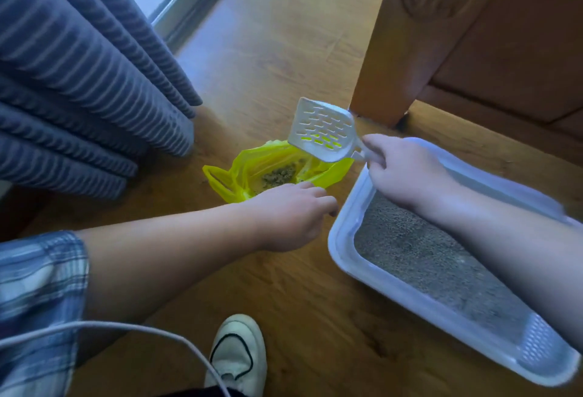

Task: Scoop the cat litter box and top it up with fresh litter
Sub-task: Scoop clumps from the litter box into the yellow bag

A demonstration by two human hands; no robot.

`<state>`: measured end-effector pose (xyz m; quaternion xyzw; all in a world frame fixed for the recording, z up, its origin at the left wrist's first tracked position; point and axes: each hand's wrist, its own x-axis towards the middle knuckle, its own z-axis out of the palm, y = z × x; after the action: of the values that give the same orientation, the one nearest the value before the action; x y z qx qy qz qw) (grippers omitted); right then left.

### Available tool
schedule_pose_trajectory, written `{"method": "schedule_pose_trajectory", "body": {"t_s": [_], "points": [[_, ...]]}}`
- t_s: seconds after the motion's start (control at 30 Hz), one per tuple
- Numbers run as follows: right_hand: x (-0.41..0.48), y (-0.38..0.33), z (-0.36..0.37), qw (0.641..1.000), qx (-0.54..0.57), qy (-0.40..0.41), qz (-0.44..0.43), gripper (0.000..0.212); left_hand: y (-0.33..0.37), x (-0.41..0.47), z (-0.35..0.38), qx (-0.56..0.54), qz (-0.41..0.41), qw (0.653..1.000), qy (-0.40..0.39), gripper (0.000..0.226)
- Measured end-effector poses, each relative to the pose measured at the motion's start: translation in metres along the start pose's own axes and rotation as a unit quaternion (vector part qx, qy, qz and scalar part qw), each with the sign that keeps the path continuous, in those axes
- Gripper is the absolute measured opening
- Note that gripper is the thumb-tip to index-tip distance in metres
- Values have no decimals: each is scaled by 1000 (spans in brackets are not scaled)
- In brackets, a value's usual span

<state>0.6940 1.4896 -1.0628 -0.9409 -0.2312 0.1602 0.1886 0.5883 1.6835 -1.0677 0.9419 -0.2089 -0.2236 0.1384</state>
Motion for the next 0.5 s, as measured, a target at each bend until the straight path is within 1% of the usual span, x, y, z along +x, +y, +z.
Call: {"method": "schedule_pose_trajectory", "body": {"t_s": [0.07, 0.17, 0.2, 0.23, 0.27, 0.33, 0.37, 0.43, 0.47, 0.5], "points": [[-7, 7, -7, 997, 64, -11, 38, 24, 8, 15, -5, -19, 1, 1000, 6, 34], [-18, 24, -17, 992, 117, -17, 52, 22, 28, 36, -15, -56, 12, 998, 35, 31], [-23, 30, -20, 984, 162, -24, 67, 22, 37, 42, -18, -74, 15, 996, 37, 30], [-29, 36, -23, 969, 229, -33, 87, 21, 46, 47, -21, -99, 13, 994, 34, 28], [-35, 41, -25, 946, 301, -38, 109, 20, 56, 53, -22, -132, 7, 991, 30, 27], [-49, 49, -32, 889, 428, -31, 156, 16, 73, 65, -22, -210, -17, 977, 28, 23], [-57, 52, -34, 853, 489, -27, 180, 13, 80, 73, -21, -245, -32, 969, 31, 20], [-71, 58, -37, 766, 606, -29, 213, 11, 94, 89, -18, -308, -62, 949, 28, 13], [-78, 62, -37, 731, 645, -33, 219, 12, 101, 96, -17, -345, -74, 935, 20, 15], [-84, 66, -36, 707, 670, -34, 224, 14, 107, 102, -16, -386, -84, 918, 9, 19]]}}
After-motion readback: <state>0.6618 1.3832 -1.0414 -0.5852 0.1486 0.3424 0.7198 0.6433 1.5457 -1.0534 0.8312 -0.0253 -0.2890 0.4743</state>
